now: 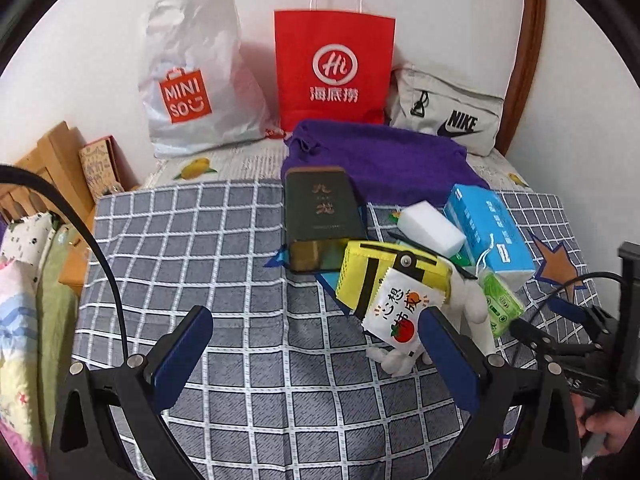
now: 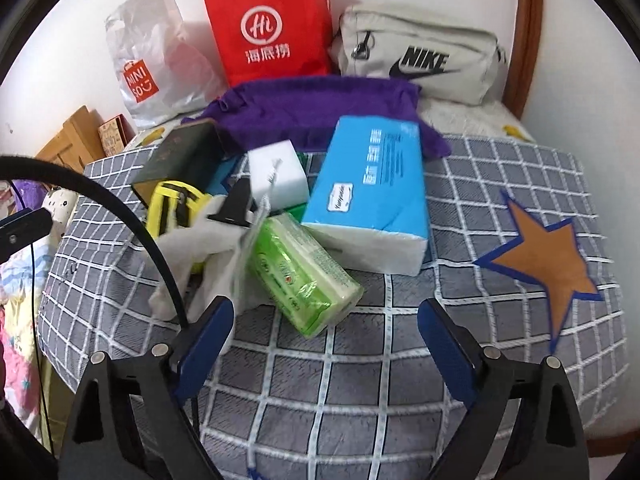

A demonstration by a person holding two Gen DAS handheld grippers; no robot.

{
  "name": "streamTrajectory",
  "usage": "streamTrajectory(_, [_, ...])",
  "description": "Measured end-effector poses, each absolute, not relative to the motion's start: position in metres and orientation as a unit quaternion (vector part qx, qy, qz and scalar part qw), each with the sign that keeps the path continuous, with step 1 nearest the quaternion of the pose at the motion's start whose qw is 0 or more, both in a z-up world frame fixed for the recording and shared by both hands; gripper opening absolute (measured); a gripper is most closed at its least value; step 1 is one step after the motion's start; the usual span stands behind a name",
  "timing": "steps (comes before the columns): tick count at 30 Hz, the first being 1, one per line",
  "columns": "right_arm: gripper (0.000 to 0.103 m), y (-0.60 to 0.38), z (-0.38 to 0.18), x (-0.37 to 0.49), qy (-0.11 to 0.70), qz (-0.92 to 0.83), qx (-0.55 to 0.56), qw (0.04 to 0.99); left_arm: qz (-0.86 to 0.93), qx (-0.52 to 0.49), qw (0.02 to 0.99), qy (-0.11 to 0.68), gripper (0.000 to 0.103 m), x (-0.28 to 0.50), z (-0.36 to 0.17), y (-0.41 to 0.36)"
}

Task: Organize soft objects
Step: 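Reach the right gripper to the green tissue pack and close on it, then lift the green pack with the right gripper while the left grasps the fruit-print sachet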

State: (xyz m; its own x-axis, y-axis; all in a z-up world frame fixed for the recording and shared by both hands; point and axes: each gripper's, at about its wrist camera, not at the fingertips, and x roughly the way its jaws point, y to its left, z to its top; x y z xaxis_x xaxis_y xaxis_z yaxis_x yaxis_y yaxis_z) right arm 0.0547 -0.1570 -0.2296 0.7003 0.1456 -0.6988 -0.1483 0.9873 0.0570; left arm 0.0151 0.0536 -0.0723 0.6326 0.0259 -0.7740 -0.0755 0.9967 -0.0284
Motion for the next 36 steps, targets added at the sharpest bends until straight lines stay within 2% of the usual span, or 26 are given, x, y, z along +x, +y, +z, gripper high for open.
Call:
streamTrajectory(9, [0.092,-0.158,-0.262,0.096,0.391,0.123,0.003,0.912,0.008,-0.03,0.89,0.455,0.103,0.034,-0.1,0.052])
streamTrajectory(11, [0.085,-0.157,-0.266,0.101,0.385,0.146,0.007,0.911,0.001,-0.029,0.888,0.46,0.103,0.038,-0.105,0.052])
streamTrajectory(13, [0.062,-0.157,-0.27,0.106,0.38,0.166,0.014,0.91,-0.006,-0.031,0.886,0.463,0.103,0.041,-0.11,0.052])
streamTrajectory(15, [0.049,-0.157,-0.272,0.108,0.375,0.184,0.022,0.908,-0.013,-0.034,0.882,0.469,0.103,0.045,-0.116,0.052])
streamTrajectory(17, [0.039,-0.158,-0.269,0.104,0.363,0.196,0.032,0.91,-0.022,-0.038,0.879,0.474,0.103,0.049,-0.121,0.051])
streamTrajectory(18, [0.031,-0.159,-0.268,0.102,0.359,0.201,0.034,0.911,-0.031,-0.041,0.878,0.476,0.103,0.05,-0.124,0.05])
streamTrajectory(20, [0.029,-0.161,-0.266,0.097,0.355,0.215,0.038,0.909,-0.051,-0.05,0.876,0.477,0.103,0.051,-0.128,0.047])
streamTrajectory(22, [0.022,-0.162,-0.265,0.092,0.356,0.215,0.034,0.909,-0.075,-0.053,0.877,0.471,0.103,0.051,-0.131,0.04])
streamTrajectory(33, [0.021,-0.181,-0.259,0.07,0.358,0.197,0.032,0.912,-0.103,0.031,0.877,0.468,0.101,0.067,-0.155,-0.001])
streamTrajectory(34, [0.021,-0.182,-0.258,0.069,0.357,0.196,0.031,0.913,-0.104,0.035,0.879,0.465,0.099,0.068,-0.156,-0.001])
streamTrajectory(36, [0.021,-0.183,-0.258,0.069,0.358,0.196,0.032,0.912,-0.11,0.037,0.876,0.469,0.077,0.07,-0.158,0.002])
